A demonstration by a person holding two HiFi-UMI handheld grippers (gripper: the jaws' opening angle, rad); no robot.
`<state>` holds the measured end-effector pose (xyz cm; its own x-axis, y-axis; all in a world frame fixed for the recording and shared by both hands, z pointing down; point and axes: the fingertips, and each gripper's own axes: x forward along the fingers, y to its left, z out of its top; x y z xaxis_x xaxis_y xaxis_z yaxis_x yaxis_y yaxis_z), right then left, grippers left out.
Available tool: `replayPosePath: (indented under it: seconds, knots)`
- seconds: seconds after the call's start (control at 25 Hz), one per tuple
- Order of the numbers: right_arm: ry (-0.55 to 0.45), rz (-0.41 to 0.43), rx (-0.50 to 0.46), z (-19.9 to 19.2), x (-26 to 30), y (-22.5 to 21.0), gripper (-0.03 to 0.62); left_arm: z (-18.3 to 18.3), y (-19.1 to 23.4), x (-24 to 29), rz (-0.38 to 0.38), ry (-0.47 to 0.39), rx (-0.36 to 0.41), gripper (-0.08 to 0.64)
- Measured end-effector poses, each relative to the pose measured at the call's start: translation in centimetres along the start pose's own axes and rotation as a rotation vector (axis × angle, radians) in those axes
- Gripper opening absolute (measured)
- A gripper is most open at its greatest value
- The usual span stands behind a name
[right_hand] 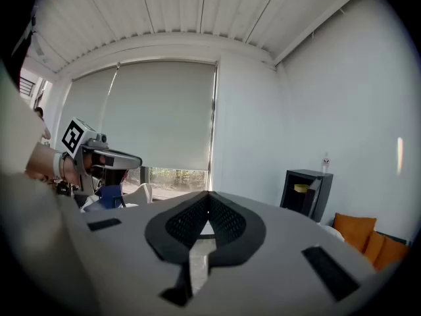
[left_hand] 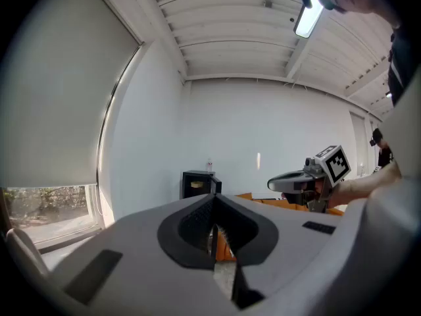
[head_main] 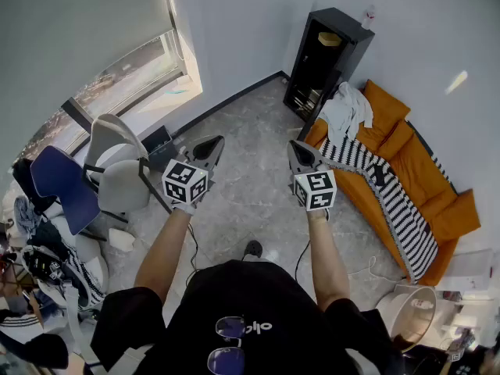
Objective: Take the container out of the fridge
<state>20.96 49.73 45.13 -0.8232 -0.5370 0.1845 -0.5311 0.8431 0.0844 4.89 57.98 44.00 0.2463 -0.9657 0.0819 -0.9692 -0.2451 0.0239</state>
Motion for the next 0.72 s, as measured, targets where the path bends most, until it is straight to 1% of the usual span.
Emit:
replayPosePath:
  seconds: [0.52, 0.72]
  knots:
    - [-0.004, 0.012, -0.005, -0.3, 1.9, -5.1, 0.008, 0.1, -0.2, 5.5, 0.007, -0.007, 0.001, 0.008]
    - [0.010, 0.024, 0.004, -1.0, 3.5, -6.9, 0.008, -0.5, 0.1, 7.8, 0.011, 0.009, -0.012, 0.008]
